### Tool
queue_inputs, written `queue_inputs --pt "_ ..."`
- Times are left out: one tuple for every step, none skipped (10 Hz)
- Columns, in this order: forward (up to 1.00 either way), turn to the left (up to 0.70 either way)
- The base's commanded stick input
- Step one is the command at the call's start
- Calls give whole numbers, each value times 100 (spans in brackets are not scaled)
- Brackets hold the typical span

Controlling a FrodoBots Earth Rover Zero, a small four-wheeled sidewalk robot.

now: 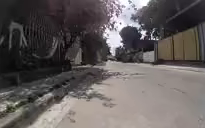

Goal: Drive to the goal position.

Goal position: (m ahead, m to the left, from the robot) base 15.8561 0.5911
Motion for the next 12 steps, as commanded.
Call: queue_inputs --pt "100 -6" --pt "100 -2" --pt "100 -2" --pt "100 0" --pt "100 0" --pt "100 0" --pt "100 0" --pt "100 0" --pt "100 0" --pt "100 0" --pt "100 0" --pt "100 -13"
